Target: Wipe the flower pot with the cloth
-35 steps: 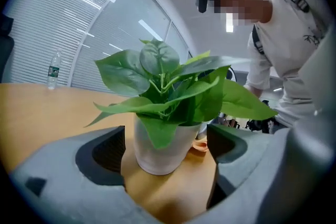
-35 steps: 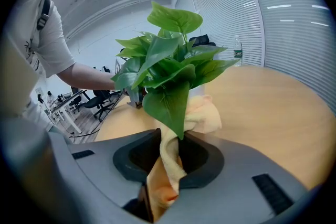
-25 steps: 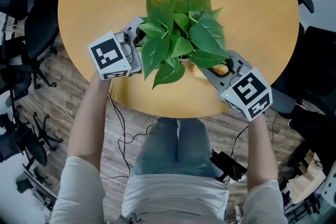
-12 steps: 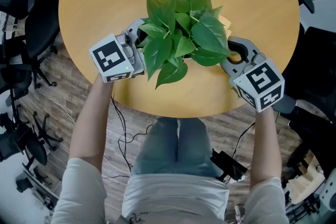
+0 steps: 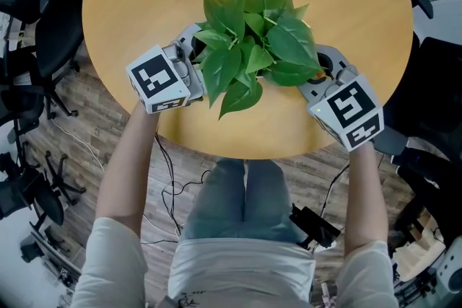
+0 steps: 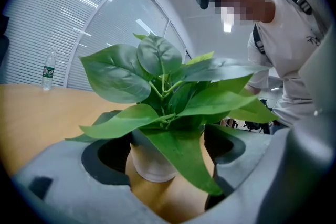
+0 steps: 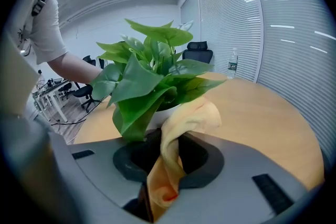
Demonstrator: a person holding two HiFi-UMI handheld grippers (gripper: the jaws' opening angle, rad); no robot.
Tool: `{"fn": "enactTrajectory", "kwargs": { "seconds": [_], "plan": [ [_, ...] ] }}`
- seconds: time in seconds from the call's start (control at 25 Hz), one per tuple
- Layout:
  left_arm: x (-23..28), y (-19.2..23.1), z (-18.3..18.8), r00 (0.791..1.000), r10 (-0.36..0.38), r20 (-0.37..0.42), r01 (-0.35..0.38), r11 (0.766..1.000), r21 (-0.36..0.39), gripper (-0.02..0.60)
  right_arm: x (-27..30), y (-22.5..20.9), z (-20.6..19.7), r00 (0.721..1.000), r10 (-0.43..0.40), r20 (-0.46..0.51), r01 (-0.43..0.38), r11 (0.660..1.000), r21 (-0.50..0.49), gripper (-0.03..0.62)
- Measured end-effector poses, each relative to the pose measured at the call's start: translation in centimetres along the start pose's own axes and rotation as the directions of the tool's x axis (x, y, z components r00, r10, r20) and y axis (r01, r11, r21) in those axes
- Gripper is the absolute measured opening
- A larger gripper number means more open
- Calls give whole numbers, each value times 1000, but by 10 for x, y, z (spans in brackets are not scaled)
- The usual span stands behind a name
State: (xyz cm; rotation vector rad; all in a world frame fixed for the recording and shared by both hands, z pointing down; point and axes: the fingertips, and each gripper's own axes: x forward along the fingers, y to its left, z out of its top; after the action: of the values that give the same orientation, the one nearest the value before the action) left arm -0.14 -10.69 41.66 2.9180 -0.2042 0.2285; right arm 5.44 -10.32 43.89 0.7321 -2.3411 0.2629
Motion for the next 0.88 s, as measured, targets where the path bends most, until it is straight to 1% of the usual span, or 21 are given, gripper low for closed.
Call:
{"fn": "enactTrajectory", "kwargs": {
  "seconds": [0.52,0.68,0.88],
  "plan": [
    [1,0,0,999,46,-8,-46,999,-6,451,-3,13,-4,1000,17,-2,-17,1000,15,84],
    [2,-1,0,997,80,-7,-80,997,-13,452,-5,16,-6,1000,17,-3,-17,1000,22,84],
    [7,-2,-3,990,139,-25,-140,990,-25,451,-6,20,-13,1000,26,6,-26,999,19,84]
  ]
}}
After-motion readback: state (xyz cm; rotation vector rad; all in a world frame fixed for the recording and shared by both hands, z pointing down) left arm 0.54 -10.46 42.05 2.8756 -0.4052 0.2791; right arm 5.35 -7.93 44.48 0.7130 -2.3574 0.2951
